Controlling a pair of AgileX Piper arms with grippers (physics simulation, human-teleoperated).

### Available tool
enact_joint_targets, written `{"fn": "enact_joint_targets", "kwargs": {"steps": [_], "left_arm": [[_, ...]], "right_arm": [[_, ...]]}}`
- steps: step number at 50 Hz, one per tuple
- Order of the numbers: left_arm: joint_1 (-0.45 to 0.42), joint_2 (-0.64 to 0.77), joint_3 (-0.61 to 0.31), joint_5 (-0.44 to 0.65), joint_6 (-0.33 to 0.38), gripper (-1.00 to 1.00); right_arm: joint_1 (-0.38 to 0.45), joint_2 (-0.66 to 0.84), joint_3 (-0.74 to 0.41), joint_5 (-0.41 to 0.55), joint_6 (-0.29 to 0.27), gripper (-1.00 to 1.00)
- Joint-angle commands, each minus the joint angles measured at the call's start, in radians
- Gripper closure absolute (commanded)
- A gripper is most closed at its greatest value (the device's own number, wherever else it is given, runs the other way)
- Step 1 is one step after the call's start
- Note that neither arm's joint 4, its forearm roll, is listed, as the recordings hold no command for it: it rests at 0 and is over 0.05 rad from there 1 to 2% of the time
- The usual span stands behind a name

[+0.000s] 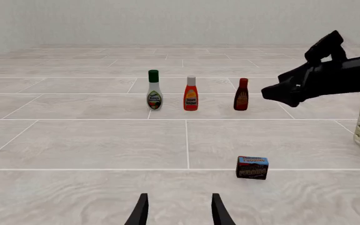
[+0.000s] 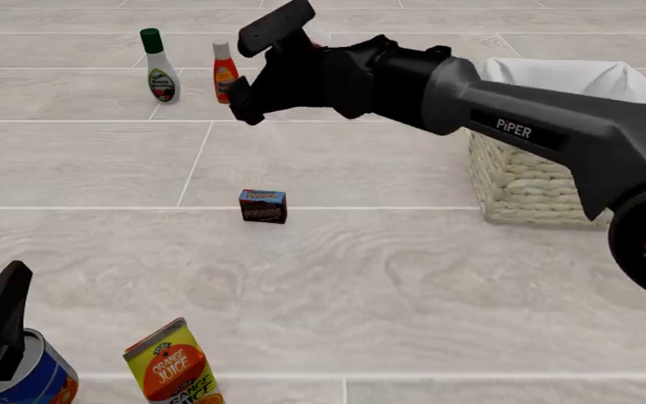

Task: Pick the chocolate pudding and place it in the basket.

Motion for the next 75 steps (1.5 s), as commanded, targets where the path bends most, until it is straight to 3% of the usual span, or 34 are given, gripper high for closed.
{"fn": "enact_joint_targets", "kwargs": {"steps": [1,31,75], "left_arm": [[0.0,0.0,0.0,0.0,0.0,-1.0],[0.0,0.0,0.0,0.0,0.0,-1.0],[0.0,0.0,0.0,0.0,0.0,-1.0]], "right_arm": [[0.014,0.031,-0.095,0.099,-0.024,-1.0],[0.034,0.116,-0.221,0.259,0.003,-1.0],[0.04,0.16,-0.167,0.243,-0.013,-1.0]]}}
